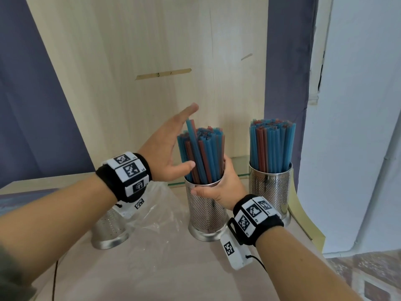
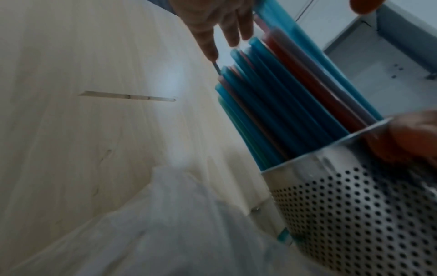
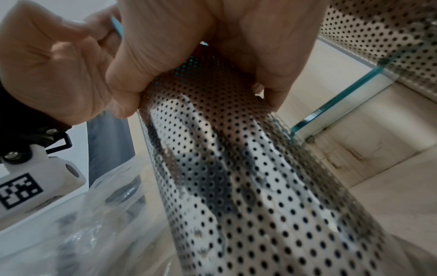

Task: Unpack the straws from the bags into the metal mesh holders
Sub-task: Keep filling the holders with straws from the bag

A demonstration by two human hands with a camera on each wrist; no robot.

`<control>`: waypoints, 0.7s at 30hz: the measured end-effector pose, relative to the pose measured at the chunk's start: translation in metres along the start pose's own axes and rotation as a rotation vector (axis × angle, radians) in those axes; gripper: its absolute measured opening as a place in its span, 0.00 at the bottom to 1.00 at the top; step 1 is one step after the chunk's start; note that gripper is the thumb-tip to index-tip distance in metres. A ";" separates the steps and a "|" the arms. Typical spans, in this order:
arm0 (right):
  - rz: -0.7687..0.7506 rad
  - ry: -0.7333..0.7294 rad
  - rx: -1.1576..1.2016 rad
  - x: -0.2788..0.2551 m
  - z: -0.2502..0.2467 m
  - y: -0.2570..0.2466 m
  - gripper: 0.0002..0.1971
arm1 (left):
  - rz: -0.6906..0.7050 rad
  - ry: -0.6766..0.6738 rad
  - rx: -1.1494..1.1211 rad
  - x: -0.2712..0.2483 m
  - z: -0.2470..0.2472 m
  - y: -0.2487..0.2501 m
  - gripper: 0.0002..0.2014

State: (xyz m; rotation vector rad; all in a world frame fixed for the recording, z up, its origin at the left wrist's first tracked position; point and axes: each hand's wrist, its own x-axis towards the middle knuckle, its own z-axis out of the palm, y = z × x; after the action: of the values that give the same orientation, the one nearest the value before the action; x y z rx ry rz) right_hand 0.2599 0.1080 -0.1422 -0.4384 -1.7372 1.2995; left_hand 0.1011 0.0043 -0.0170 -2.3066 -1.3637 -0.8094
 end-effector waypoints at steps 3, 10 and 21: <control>0.000 0.002 0.010 0.000 0.001 0.002 0.62 | 0.060 -0.075 0.007 -0.006 0.008 0.001 0.41; 0.022 0.010 -0.020 -0.001 0.000 0.000 0.62 | -0.172 -0.023 0.012 -0.033 0.009 0.000 0.46; 0.105 0.039 -0.112 -0.031 -0.008 -0.011 0.62 | -0.881 -0.144 0.309 -0.125 0.033 -0.005 0.56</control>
State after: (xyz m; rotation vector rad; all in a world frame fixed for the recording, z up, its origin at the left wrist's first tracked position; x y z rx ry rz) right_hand 0.2858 0.0862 -0.1455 -0.6224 -1.7797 1.2622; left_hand 0.0597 -0.0608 -0.1208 -1.5032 -2.4165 -0.5794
